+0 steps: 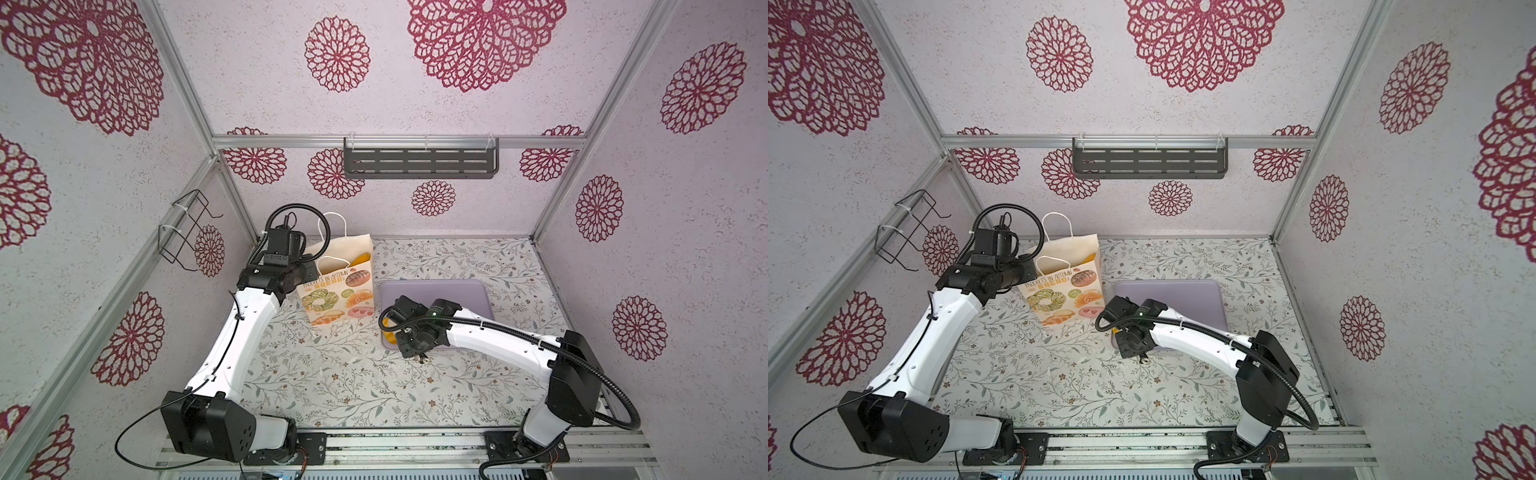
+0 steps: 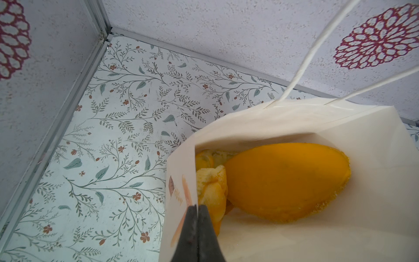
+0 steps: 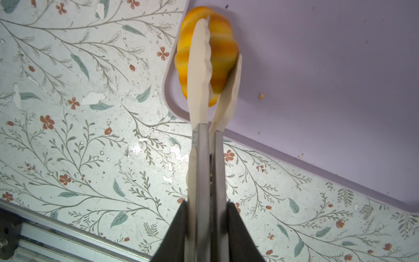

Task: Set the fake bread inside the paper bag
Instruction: 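Squeeze the right tongs closed on the yellow-striped roll, then lift the yellow-striped roll with the right tongs off the tray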

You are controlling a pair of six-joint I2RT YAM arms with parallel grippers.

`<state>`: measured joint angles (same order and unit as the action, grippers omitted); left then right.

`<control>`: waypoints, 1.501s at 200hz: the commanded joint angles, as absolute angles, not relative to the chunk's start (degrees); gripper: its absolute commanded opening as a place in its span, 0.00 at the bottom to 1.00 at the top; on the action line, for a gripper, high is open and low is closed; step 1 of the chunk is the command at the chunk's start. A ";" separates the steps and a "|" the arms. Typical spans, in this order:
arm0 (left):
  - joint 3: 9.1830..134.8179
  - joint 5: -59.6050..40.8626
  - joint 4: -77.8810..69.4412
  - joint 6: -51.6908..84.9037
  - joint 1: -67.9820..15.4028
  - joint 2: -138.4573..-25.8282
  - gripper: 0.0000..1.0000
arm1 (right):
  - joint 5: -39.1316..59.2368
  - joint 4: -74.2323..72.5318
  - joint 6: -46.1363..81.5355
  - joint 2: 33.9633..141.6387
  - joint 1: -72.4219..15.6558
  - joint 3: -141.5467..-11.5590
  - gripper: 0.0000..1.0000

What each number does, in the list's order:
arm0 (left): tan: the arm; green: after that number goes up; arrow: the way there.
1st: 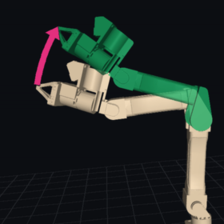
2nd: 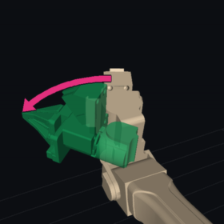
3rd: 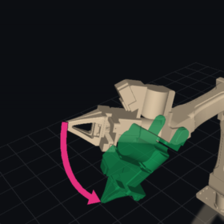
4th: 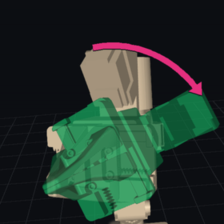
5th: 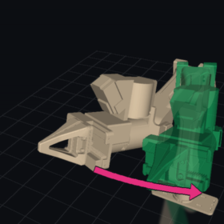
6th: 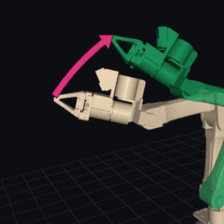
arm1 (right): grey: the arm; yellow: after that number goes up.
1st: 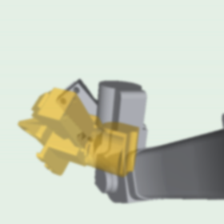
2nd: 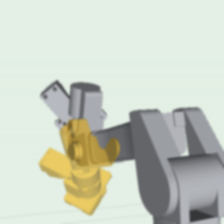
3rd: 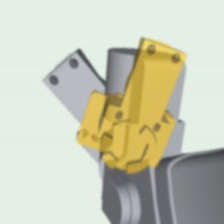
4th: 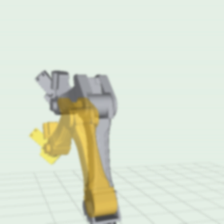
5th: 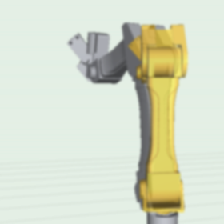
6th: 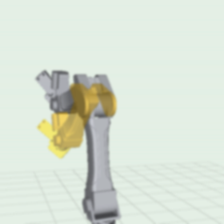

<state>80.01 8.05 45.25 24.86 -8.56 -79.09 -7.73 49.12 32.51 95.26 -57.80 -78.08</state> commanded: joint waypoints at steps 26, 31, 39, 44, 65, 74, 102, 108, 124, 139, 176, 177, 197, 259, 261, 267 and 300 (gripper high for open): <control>80.24 8.26 44.47 23.98 -9.14 -79.10 0.00 | -8.51 47.92 33.05 91.41 -57.92 -77.48 0.10; 80.24 8.33 44.43 23.95 -9.14 -79.10 0.00 | -8.76 47.77 33.28 90.91 -57.96 -77.24 0.09; 80.24 8.31 44.47 23.93 -9.22 -79.10 0.00 | -9.20 47.58 33.55 90.06 -57.90 -76.86 0.09; 80.24 8.27 44.41 23.94 -9.21 -79.11 0.00 | -9.37 47.20 33.64 89.53 -57.91 -76.46 0.08; 80.24 8.26 44.39 23.99 -9.28 -79.19 0.00 | -8.79 45.11 34.42 86.73 -57.33 -74.83 0.07; 80.24 8.13 44.45 23.99 -9.25 -79.19 0.00 | -8.70 44.15 34.96 85.57 -57.03 -74.17 0.06; 80.29 8.00 44.45 23.93 -9.23 -79.15 0.00 | -7.92 41.02 36.21 82.72 -56.21 -71.79 0.03; 80.24 7.95 44.44 23.94 -9.28 -79.13 0.00 | -7.83 40.59 36.44 82.26 -56.02 -71.41 0.03; 80.33 7.83 44.35 23.99 -9.23 -79.10 0.00 | -7.83 39.71 36.97 81.13 -55.60 -70.68 0.02; 80.31 7.74 44.34 23.99 -9.23 -79.01 0.00 | -7.82 39.00 37.31 80.03 -55.25 -70.23 0.01; 80.33 7.47 44.30 23.95 -9.24 -79.01 0.00 | -6.43 35.99 38.05 77.90 -54.17 -68.34 0.00; 80.33 7.47 44.30 23.97 -9.24 -79.01 0.00 | -6.38 35.93 38.05 77.88 -54.20 -68.32 0.00; 80.27 7.47 44.29 23.97 -9.23 -79.02 0.00 | -5.74 35.09 38.64 77.57 -53.70 -67.55 0.00; 80.24 7.63 44.28 23.91 -9.26 -78.93 0.00 | -6.24 29.33 40.06 72.68 -52.69 -63.63 0.00; 80.24 7.58 44.23 23.97 -9.28 -78.93 0.00 | -6.28 29.06 40.16 72.44 -52.66 -63.41 0.00; 80.32 7.61 44.33 23.96 -9.25 -78.93 0.00 | -6.37 28.12 40.37 71.62 -52.55 -62.77 0.00; 80.28 7.49 44.23 23.99 -9.27 -78.71 0.00 | -5.78 23.72 41.46 67.85 -51.40 -59.28 0.00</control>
